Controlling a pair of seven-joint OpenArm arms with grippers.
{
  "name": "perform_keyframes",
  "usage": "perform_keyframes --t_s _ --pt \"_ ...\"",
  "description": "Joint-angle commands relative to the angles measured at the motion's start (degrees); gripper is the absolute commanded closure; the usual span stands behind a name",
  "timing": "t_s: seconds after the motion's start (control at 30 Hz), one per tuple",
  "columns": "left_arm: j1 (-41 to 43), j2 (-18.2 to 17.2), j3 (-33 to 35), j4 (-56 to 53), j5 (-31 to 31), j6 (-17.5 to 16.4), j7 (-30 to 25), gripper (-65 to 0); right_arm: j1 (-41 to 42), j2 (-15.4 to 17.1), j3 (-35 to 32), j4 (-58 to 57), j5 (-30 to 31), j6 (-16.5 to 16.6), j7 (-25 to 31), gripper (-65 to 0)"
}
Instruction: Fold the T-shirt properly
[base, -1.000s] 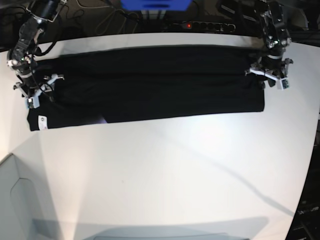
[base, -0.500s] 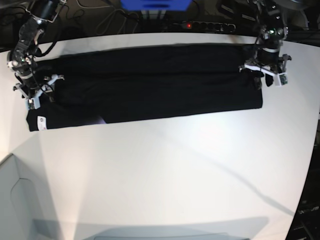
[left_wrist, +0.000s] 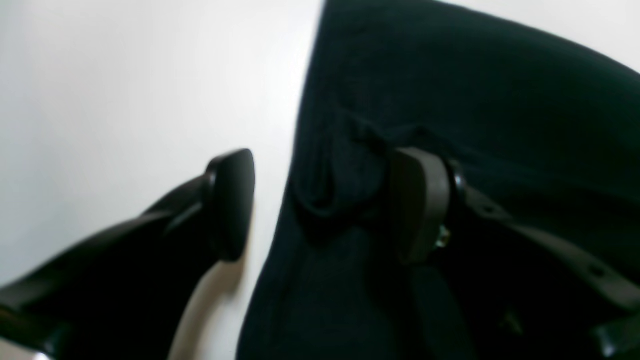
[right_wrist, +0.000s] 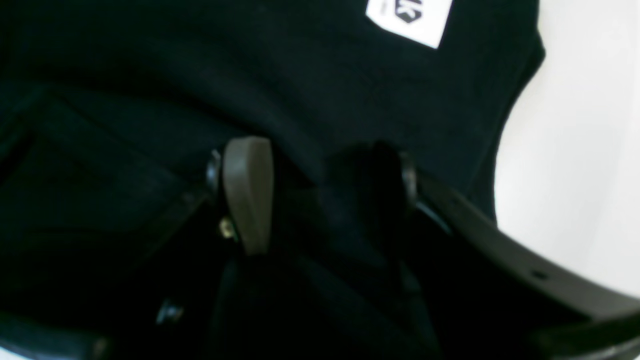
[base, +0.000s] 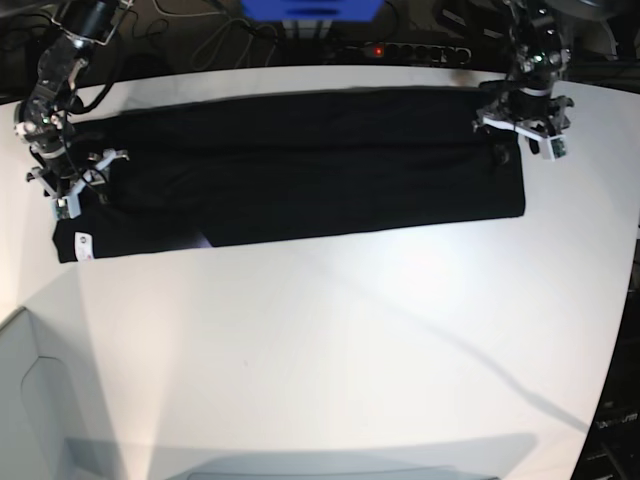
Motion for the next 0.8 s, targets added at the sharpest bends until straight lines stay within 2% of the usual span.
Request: perform_keyframes --t_s 0.0,0.07,0.13,0.5,0.77 --pt "0.1 -0.4 0.1 -0.1 -0.2 -0.1 -1.2 -41.2 -0.2 0.3 -0.3 0.1 -1.8 -0.3 -2.3 -32.1" --pt "0.0 -0.7 1.3 -1.9 -0.2 -0.1 -1.2 -41.0 -0.2 0.3 -0.3 0.1 -1.8 -0.3 -2.3 -32.1" --pt "0.1 -0.7 1.8 -3.2 -0.2 -0.1 -1.2 -37.7 -0.2 0.3 -0.3 0.1 -1.8 -0.3 -2.3 -32.1" --pt "-1.0 -0.5 1.6 -5.6 -0.2 -0.1 -1.5 -1.1 -0.2 0.5 -0.3 0.1 -1.8 -0.3 -2.3 -32.1" --pt "-0.9 -0.2 1.7 3.9 -0.2 -0.1 -1.6 -0.1 -0.2 0.4 -0.3 0.1 -1.8 -0.3 -2.3 -32.1"
